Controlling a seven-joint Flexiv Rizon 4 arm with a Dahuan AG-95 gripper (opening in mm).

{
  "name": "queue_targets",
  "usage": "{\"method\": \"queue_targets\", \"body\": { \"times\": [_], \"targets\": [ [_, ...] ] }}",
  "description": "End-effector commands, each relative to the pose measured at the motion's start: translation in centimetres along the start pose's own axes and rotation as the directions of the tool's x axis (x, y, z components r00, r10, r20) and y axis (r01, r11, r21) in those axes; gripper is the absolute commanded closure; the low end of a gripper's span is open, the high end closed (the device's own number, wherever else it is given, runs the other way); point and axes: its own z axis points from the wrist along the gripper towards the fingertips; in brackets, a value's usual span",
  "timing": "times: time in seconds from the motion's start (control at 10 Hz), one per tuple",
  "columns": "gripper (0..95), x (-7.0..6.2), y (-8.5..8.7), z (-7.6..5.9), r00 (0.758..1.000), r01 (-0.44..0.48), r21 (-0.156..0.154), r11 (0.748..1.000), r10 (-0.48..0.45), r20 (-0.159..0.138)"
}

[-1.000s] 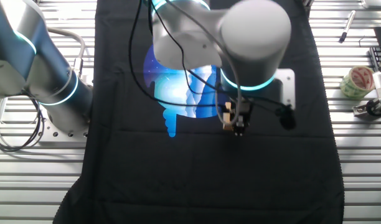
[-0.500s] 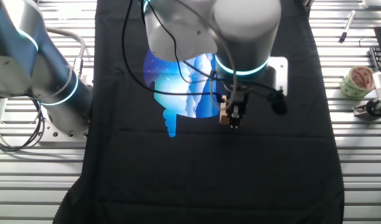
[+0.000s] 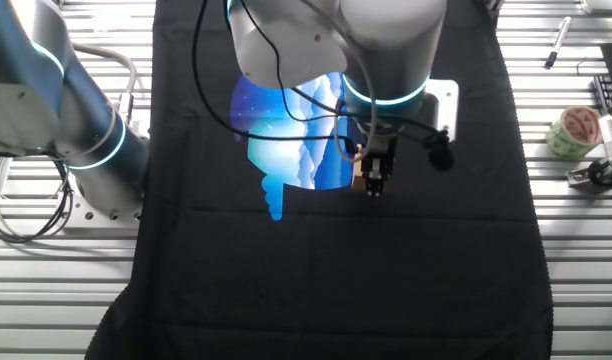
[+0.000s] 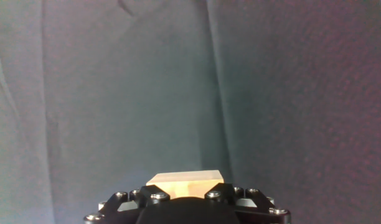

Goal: Pick up the small block on the left and move it to the right

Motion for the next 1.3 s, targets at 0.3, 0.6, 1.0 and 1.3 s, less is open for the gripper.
{"method": "queue_targets", "body": {
  "times": [0.3,0.6,1.0,1.3],
  "targets": [
    [95.0,-0.1,1.7,-0.1,0.999,-0.035,0.003,0.999,0.035,-0.004],
    [95.0,-0.2,2.7,-0.2,0.999,-0.033,-0.007,0.999,0.033,-0.008],
    [95.0,-0.4,3.3,-0.3,1.0,0.006,-0.038,0.999,-0.006,-0.009],
    [95.0,-0.4,3.4,-0.2,0.999,0.035,-0.031,0.999,-0.036,-0.025]
  ]
}}
